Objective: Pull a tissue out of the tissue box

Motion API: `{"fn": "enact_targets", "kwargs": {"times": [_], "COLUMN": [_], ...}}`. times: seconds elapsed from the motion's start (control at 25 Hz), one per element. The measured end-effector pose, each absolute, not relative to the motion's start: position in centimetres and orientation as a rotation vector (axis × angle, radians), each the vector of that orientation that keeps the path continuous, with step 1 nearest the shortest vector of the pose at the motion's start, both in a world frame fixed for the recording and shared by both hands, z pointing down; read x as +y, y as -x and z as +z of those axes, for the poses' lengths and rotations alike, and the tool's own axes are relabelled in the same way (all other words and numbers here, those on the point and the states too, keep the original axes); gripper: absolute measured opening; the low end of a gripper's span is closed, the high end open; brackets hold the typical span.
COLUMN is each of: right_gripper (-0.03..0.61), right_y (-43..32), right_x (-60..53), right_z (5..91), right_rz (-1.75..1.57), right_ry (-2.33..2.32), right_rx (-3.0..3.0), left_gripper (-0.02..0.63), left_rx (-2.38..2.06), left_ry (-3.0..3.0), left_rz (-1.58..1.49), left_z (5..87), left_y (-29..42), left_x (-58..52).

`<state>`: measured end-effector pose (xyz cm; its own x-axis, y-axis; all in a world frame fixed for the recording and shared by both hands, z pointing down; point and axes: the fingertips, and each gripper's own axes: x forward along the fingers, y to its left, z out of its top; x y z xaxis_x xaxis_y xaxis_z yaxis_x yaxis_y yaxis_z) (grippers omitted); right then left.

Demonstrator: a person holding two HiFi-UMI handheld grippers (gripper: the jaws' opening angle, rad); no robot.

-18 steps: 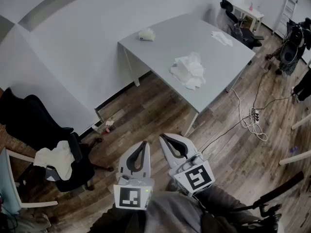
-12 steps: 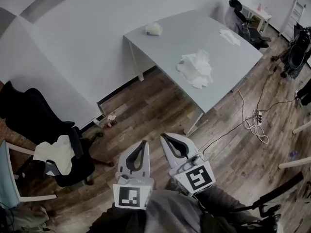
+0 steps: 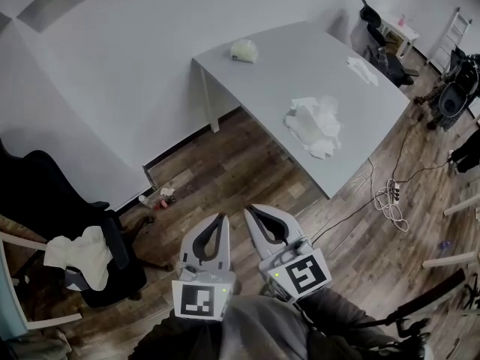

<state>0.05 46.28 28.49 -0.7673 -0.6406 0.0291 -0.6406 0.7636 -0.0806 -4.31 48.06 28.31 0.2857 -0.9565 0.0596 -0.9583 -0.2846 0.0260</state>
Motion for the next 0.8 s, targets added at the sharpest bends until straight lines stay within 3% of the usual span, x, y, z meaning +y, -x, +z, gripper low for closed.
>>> {"fn": "enact_targets", "kwargs": {"times": [0.4, 0.8], "right_gripper": [0.003, 0.003], "right_y": [6.9, 8.8], "right_x": [39.2, 34.1], "right_z": [27.3, 26.8], "right_rz": [-0.092, -0.070], "right_ry": [1.192, 1.234], "right_rx": [2.935, 2.936], "left_gripper": [-0.003, -0.003], "left_rx": [-1.772, -1.720], "left_ry": [-2.493, -2.513], "left_rz": [-0.022, -0.033], "left_z": [27.9, 27.9], "left_y": [11.6, 13.6], "left_x": [41.1, 35.7]}}
